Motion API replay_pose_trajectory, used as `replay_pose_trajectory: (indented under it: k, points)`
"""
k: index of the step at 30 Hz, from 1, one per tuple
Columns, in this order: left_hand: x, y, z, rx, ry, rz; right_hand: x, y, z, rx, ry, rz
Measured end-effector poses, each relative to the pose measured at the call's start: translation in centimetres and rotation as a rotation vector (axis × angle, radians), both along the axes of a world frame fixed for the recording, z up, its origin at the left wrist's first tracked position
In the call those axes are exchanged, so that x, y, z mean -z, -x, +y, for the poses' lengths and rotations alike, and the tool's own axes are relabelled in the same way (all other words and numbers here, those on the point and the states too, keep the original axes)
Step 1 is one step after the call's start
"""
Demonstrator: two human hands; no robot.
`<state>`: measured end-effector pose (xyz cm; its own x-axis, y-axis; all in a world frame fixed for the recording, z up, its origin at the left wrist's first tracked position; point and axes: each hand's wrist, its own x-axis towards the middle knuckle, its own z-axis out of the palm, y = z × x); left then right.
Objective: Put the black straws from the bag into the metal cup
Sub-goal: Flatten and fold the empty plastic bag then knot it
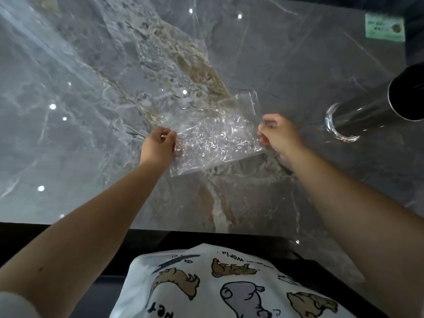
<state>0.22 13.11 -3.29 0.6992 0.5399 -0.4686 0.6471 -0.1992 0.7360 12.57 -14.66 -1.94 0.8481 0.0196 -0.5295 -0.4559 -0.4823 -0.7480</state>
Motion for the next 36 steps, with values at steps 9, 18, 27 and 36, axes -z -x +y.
replay_pose_trajectory:
  k: [9,18,27,36]
  points:
    - [-0.4,1.0,-0.5,-0.067,-0.163,0.002,1.3,-0.5,1.3,-0.275,0.461,-0.339]
    - [-0.6,3.9,-4.1,0.729,-0.713,-0.367,1.9,-1.3,3.1,-0.435,0.602,-0.387]
    - [2.7,3.0,-4.4,1.129,-0.823,0.097,1.0,0.7,3.6,-1.012,0.653,-0.886]
    - [1.4,0.4,-1.5,1.27,-0.938,0.076,1.0,1.5,1.5,-1.098,0.809,-0.665]
